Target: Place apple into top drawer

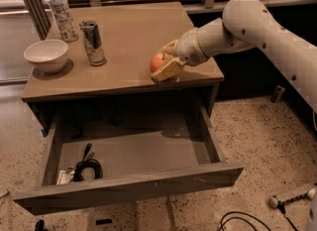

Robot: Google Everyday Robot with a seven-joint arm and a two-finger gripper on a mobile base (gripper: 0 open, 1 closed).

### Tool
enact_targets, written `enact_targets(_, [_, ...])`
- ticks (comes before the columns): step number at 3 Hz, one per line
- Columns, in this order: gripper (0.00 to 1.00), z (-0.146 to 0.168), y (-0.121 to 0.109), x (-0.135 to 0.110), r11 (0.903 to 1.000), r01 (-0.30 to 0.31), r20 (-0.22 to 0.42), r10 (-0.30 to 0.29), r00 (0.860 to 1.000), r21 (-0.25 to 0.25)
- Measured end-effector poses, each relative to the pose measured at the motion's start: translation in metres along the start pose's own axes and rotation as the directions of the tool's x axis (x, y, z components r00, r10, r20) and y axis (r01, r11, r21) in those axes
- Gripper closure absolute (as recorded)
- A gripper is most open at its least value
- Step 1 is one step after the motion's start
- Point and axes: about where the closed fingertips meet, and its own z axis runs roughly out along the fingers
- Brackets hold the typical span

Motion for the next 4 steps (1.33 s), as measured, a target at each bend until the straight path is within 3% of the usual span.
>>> enact_targets(1, [1.0,-0.019,0.037,-0.012,0.9974,0.054,0.032,-0.053,0.998,-0.047])
enact_targets(2, [1.0,-0.051,0.113,-0.024,0.9873,0.08,0.062,-0.072,0.995,-0.137])
enact_targets(3, [1.0,-0.065,0.156,-0.031,0.9774,0.039,0.053,-0.028,0.998,-0.208])
enact_targets(4, [1.0,-0.065,0.159,-0.03,0.9765,0.037,0.052,-0.027,0.998,-0.212])
